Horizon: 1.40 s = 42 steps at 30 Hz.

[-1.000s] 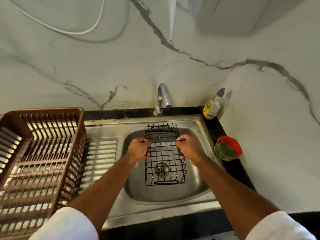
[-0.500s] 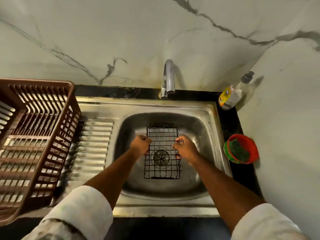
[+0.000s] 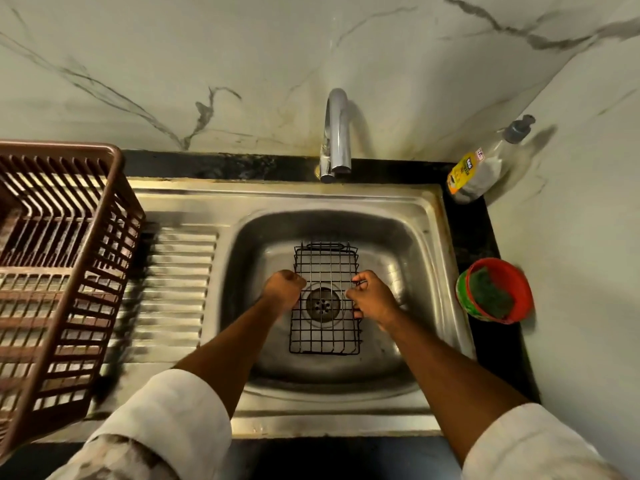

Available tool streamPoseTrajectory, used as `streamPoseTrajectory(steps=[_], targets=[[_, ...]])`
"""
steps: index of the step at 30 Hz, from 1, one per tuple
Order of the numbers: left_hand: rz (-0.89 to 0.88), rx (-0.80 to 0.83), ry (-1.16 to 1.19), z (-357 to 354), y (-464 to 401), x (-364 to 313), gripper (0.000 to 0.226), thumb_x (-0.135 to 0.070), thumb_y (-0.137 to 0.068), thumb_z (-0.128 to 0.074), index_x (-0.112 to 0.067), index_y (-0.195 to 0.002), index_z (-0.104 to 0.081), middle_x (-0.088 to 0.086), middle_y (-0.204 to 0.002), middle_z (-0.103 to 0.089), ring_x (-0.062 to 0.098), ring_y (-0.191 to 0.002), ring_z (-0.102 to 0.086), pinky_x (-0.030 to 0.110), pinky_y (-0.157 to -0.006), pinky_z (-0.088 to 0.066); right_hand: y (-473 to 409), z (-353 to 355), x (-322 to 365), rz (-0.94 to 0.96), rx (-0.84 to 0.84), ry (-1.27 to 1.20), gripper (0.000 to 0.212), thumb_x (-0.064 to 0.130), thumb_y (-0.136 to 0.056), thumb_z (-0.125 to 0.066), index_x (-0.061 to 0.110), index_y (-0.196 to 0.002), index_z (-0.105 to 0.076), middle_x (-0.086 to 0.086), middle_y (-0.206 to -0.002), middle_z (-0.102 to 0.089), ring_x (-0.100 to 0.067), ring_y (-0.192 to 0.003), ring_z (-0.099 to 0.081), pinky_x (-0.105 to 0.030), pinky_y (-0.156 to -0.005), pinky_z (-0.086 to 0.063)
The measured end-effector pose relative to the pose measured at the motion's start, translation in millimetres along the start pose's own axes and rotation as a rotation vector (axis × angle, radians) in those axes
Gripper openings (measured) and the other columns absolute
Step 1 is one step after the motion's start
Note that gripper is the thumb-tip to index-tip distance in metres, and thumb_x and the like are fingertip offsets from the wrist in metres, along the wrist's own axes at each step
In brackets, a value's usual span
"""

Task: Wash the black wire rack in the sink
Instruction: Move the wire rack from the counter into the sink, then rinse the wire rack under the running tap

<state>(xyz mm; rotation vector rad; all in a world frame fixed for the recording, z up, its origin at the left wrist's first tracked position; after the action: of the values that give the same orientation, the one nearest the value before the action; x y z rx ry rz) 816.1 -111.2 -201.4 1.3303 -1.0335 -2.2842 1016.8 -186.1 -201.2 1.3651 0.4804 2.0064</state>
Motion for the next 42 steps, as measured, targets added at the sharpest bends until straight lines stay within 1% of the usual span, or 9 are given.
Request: streamPoseTrajectory(steps=[18,22,26,28,30,33,36,39,42], targets=[[0.02,0.008,0.007,-1.5,-9.5,6.2,0.011,-0.021,-0.099,-0.062,-0.014,-0.105,-0.066,0.012,-0.106,-0.069,0.027,-0.096,-0.068,0.05,-0.092,-0.06,-7.4,-4.5,-5.9,-0.03,-0.015,-0.01,0.026,0.017,-0.095,-0.066,0.02,-0.117,-0.053,-0.003,-0.103,-0.06,-0.019,-0.087,-0.063,-0.03,-0.064,-0.059],[0.016,0.003,-0.014,2.5,-10.3,2.4,0.028,-0.018,-0.096,-0.063,0.001,-0.116,-0.065,0.026,-0.115,-0.07,0.031,-0.088,-0.067,0.054,-0.087,-0.061,-4.9,-4.2,-4.3,-0.036,0.028,-0.006,0.033,0.022,-0.095,-0.068,0.022,-0.125,-0.052,-0.002,-0.11,-0.062,-0.02,-0.094,-0.066,-0.032,-0.073,-0.06],[0.017,-0.038,-0.132,13.7,-3.5,-13.1,0.027,-0.019,-0.095,-0.062,0.0,-0.114,-0.067,0.016,-0.095,-0.067,0.029,-0.083,-0.063,0.044,-0.078,-0.058,-0.9,1.1,0.9,-0.025,0.044,0.142,0.052,0.03,-0.091,-0.072,0.022,-0.137,-0.048,-0.004,-0.128,-0.06,-0.022,-0.107,-0.064,-0.041,-0.089,-0.06],[0.004,-0.115,-0.284,25.1,-0.3,-25.6,0.024,-0.027,-0.095,-0.062,-0.007,-0.105,-0.071,0.012,-0.097,-0.069,0.028,-0.086,-0.065,0.042,-0.08,-0.057,-0.2,8.9,10.0,0.011,-0.027,0.31,0.054,0.034,-0.09,-0.072,0.02,-0.137,-0.05,-0.006,-0.13,-0.062,-0.02,-0.102,-0.065,-0.038,-0.088,-0.058],[-0.038,-0.2,-0.349,36.2,5.2,-44.2,0.022,-0.035,-0.097,-0.06,-0.015,-0.095,-0.069,0.008,-0.096,-0.069,0.022,-0.084,-0.063,0.036,-0.076,-0.052,2.6,18.2,25.2,0.039,-0.101,0.365,0.049,0.035,-0.09,-0.072,0.02,-0.133,-0.054,-0.006,-0.129,-0.063,-0.018,-0.097,-0.064,-0.031,-0.083,-0.054],[-0.191,-0.229,-0.169,43.0,10.0,-80.4,0.019,-0.035,-0.1,-0.058,-0.021,-0.088,-0.065,0.005,-0.089,-0.069,0.017,-0.078,-0.064,0.036,-0.077,-0.057,7.4,28.2,56.0,0.124,-0.153,0.288,0.041,0.034,-0.091,-0.071,0.023,-0.128,-0.057,0.0,-0.125,-0.064,-0.016,-0.104,-0.062,-0.028,-0.085,-0.05],[-0.363,-0.26,0.006,48.6,23.8,-128.2,0.017,-0.04,-0.099,-0.06,-0.024,-0.105,-0.062,0.002,-0.1,-0.069,0.015,-0.087,-0.066,0.037,-0.081,-0.06,10.7,29.5,91.2,0.228,-0.122,0.127,0.03,0.032,-0.093,-0.07,0.024,-0.121,-0.06,0.005,-0.112,-0.067,-0.014,-0.102,-0.064,-0.029,-0.085,-0.055],[-0.516,-0.292,-0.009,54.0,31.5,-172.5,0.043,-0.052,-0.094,-0.064,-0.02,-0.122,-0.062,-0.003,-0.106,-0.068,0.015,-0.094,-0.066,0.041,-0.084,-0.06,14.0,28.1,122.5,0.26,-0.113,-0.053,0.022,0.028,-0.094,-0.07,0.021,-0.114,-0.065,0.008,-0.101,-0.069,-0.007,-0.093,-0.064,-0.018,-0.075,-0.049],[-0.57,-0.3,-0.1,55.5,32.0,-200.7,0.042,-0.051,-0.088,-0.07,-0.019,-0.114,-0.066,-0.002,-0.101,-0.071,0.019,-0.093,-0.067,0.043,-0.085,-0.059,15.9,22.5,141.7,0.274,-0.084,-0.184,0.017,0.021,-0.095,-0.069,0.016,-0.11,-0.068,0.003,-0.099,-0.072,-0.01,-0.09,-0.066,-0.018,-0.074,-0.048]])
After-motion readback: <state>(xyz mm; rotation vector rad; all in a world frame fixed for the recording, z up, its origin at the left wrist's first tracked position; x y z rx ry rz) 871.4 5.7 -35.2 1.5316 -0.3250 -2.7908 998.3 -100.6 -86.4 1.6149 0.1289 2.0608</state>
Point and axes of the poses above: each hand's wrist, its own y-axis away from the middle knuckle, its own z-axis out of the back of the hand, x = y × z, the point moved 4 cm from there along -y, towards the middle knuckle
